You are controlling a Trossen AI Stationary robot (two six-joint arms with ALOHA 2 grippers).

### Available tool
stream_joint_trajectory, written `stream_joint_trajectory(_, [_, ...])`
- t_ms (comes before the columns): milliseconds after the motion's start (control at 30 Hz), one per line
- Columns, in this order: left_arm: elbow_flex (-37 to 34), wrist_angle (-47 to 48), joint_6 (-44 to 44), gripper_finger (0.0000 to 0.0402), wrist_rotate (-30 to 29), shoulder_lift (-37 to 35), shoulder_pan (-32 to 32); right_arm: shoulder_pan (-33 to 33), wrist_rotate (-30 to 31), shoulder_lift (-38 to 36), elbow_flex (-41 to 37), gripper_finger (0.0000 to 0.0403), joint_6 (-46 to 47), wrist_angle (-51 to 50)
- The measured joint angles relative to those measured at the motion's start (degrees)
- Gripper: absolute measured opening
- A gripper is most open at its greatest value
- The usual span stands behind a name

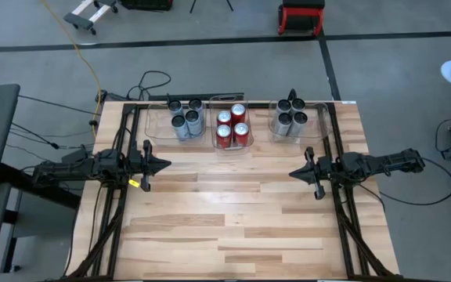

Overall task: Sort soda cans
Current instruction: Return to Home Position

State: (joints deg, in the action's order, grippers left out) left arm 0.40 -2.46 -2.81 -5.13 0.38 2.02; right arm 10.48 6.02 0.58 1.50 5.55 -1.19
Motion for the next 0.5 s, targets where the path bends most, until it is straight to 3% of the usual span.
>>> stream_joint_trajectory(500, [0.00,0.00,0.01,0.0000,0.00,0.00,0.00,0.00,-0.33,0.01,0.00,0.0027,0.01,0.00])
